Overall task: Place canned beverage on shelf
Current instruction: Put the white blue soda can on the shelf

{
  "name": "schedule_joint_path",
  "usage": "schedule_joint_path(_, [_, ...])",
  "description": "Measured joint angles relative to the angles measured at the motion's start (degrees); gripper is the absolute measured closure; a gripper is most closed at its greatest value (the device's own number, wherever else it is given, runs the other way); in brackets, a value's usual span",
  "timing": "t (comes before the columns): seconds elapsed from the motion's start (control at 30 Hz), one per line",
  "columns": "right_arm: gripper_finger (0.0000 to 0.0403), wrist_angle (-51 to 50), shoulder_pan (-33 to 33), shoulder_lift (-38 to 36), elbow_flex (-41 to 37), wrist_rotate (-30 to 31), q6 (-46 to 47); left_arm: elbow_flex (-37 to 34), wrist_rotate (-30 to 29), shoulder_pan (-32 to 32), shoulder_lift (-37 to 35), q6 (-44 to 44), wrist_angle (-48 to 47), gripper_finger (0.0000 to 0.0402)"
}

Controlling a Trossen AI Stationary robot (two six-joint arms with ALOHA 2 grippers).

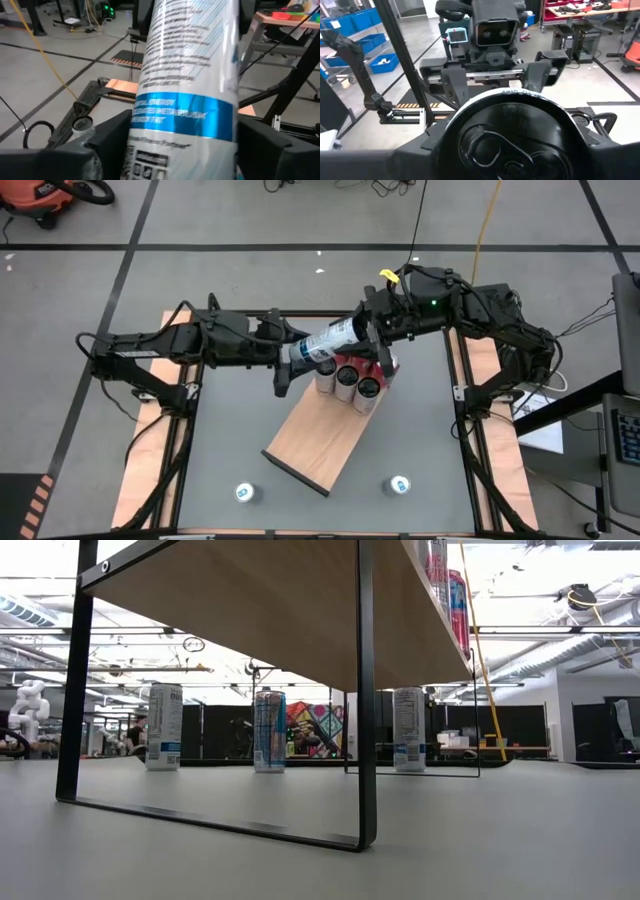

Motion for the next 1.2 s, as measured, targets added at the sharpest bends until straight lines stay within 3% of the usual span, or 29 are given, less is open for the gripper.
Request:
schedule_joint_path(0.2, [0.0179, 0.0, 0.0, 0.0, 0.0, 0.1, 0.7, 0.0, 0.7, 0.0, 0.0, 0.1, -0.2, 0.0146])
schedule_joint_path(0.73, [0.0175, -0.3, 0.0, 0.0, 0.0, 0.3, 10.1, 0.0, 1.5, 0.0, -0.1, -1.2, 0.6, 0.0145])
schedule_joint_path(1.2, [0.0042, 0.0, 0.0, -0.6, -0.1, 2.1, 15.9, -0.1, -0.8, 0.1, -1.1, 4.5, 0.9, 0.0145])
